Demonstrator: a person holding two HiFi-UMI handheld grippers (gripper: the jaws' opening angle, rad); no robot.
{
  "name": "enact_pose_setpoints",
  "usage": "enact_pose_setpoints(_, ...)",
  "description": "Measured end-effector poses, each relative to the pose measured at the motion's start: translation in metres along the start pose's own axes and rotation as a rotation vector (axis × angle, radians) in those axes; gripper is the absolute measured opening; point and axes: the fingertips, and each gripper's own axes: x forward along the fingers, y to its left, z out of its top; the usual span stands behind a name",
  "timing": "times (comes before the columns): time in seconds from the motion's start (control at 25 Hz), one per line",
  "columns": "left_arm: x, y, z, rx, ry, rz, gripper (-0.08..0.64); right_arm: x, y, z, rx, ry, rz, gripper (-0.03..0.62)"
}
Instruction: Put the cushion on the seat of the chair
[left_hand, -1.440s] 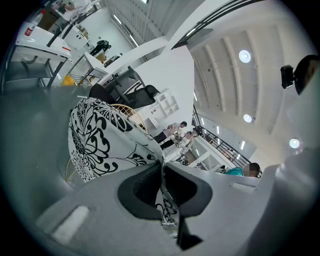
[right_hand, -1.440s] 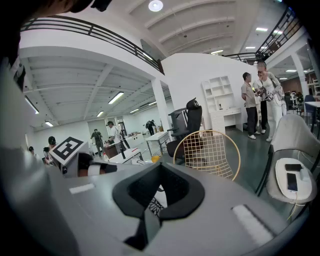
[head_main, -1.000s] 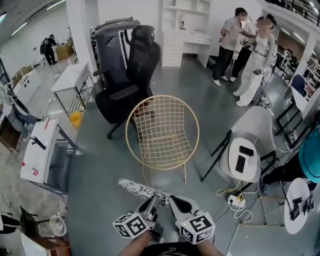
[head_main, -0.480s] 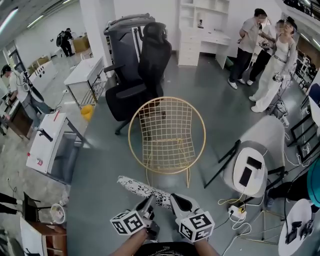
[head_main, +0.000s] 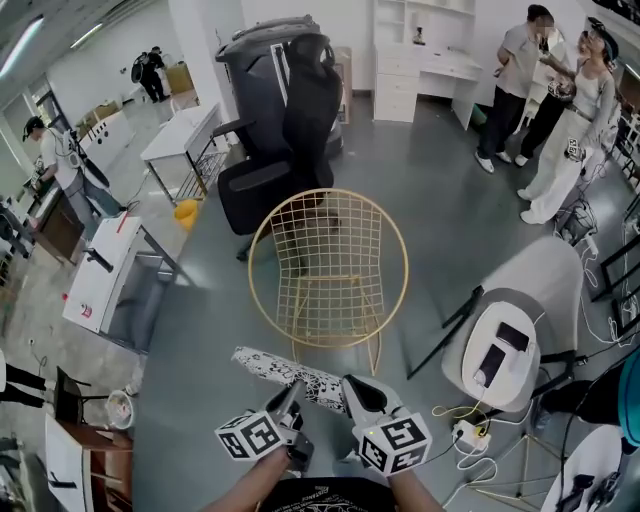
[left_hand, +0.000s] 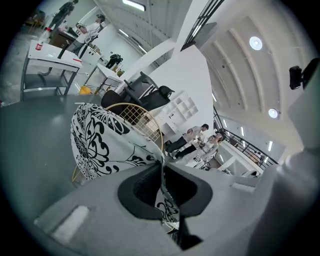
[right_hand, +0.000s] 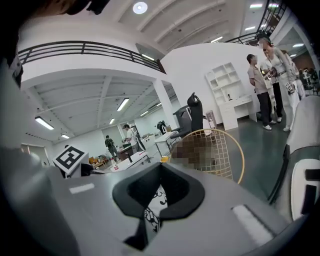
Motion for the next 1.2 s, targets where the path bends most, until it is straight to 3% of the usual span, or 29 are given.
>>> enact_pose_setpoints(0.4, 0.012, -0.009, 0.011, 0.003, -0.056, 0.045, 0.017, 0.008, -0.009, 0.015, -0.015, 0.007, 0.078, -0.002)
enact_pose_setpoints(1.2, 0.086, 0.017, 0.034, -0.041, 0.025, 0.021, 0.017, 0.049, -0.05, 0.033, -0.015, 0.053, 0.003, -0.002)
